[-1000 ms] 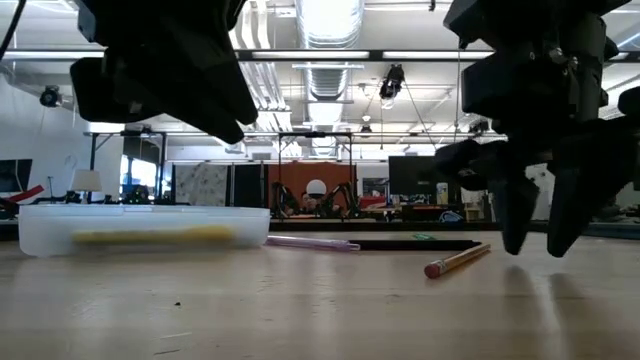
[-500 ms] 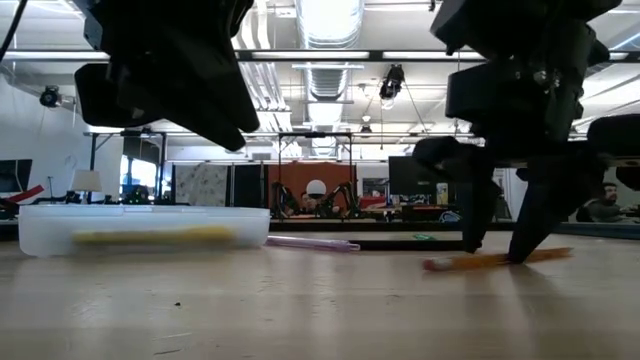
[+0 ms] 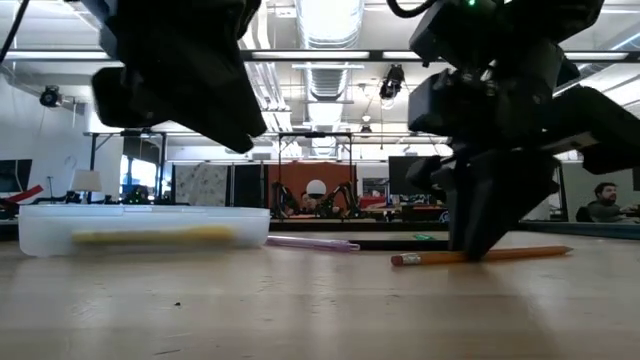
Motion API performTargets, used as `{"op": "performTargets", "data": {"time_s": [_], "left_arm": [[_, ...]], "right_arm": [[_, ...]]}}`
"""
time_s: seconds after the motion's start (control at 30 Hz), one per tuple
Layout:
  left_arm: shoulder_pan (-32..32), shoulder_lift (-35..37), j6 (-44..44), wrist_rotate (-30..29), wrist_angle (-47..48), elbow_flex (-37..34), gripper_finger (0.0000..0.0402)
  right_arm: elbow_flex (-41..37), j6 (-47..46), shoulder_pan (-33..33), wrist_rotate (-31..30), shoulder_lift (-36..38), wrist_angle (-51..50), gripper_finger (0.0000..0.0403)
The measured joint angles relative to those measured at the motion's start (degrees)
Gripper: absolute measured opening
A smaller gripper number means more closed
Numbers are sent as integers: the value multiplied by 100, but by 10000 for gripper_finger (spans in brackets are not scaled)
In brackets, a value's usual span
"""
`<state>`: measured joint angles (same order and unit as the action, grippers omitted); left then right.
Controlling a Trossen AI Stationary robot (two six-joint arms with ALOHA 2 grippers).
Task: Pick & place school supplies into a supply box
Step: Put the orange pencil into the blue supply box
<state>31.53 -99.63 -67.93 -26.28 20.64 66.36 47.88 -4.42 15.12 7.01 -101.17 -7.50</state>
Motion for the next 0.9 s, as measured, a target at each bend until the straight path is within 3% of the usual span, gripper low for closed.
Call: {"op": "performTargets", "data": {"time_s": [0.17,0.53,0.63,0.77,0.9], "left_arm": [[-321,-17,741,84,-20,-3,76],[-1233,-20,2493,881,-1069,-8,76],[-1284,-97,2743,948,-1356,-6,76],[-1292,-393,2879,1341,-1920,-5,76],[-1273,-802,2844,1372,-2359,69,76]], "right_arm": [[-23,-205,9,27,167,127,66],[-412,-826,158,-153,981,-355,151],[-708,-903,258,-655,1395,-588,169],[-1225,-1318,251,-783,1926,-606,187],[-1664,-1611,251,-897,2389,-782,199]]}}
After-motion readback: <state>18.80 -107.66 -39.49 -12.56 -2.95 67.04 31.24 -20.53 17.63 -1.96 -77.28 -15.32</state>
